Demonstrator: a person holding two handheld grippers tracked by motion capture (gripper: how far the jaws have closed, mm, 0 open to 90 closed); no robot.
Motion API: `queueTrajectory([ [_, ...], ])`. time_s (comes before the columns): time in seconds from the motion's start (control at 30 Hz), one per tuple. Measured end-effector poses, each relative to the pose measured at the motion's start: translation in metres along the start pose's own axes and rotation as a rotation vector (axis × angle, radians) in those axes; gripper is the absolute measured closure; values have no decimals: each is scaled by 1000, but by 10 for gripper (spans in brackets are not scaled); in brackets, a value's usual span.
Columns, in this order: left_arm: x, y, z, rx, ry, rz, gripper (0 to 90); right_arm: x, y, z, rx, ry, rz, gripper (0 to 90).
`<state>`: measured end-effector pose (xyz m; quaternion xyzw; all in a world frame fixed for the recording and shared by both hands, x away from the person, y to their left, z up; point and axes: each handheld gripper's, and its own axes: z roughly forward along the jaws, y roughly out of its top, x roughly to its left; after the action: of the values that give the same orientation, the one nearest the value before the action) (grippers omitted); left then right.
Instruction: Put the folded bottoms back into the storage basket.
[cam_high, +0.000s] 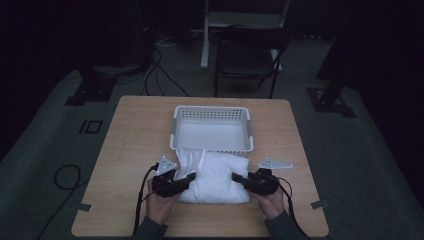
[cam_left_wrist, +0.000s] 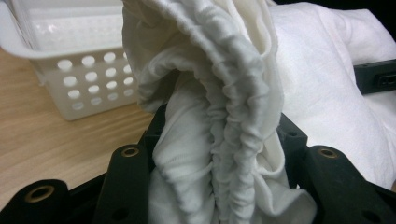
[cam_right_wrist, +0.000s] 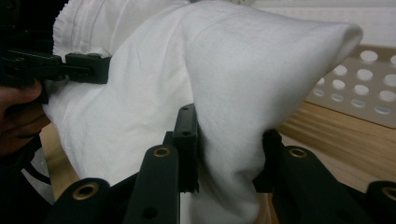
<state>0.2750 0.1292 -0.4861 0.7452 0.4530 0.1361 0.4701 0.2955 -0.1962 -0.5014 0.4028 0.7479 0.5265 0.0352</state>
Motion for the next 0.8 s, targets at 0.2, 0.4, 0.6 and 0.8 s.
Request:
queueTrajectory([
  [0.2,-3,7,-8,-28,3,11,530,6,7,-4,-15,-8,-17,705],
  [0.4,-4,13,-14,-48,2,15,531,11,15,-8,-29,-10,-39,705],
  [0.6,-4,19,-18,-74,0,22,532,17,26,-14,-49,-22,-68,705],
  [0.8,-2,31,-23,-105,1,27,533,20,39,-15,-73,-25,-90,705],
])
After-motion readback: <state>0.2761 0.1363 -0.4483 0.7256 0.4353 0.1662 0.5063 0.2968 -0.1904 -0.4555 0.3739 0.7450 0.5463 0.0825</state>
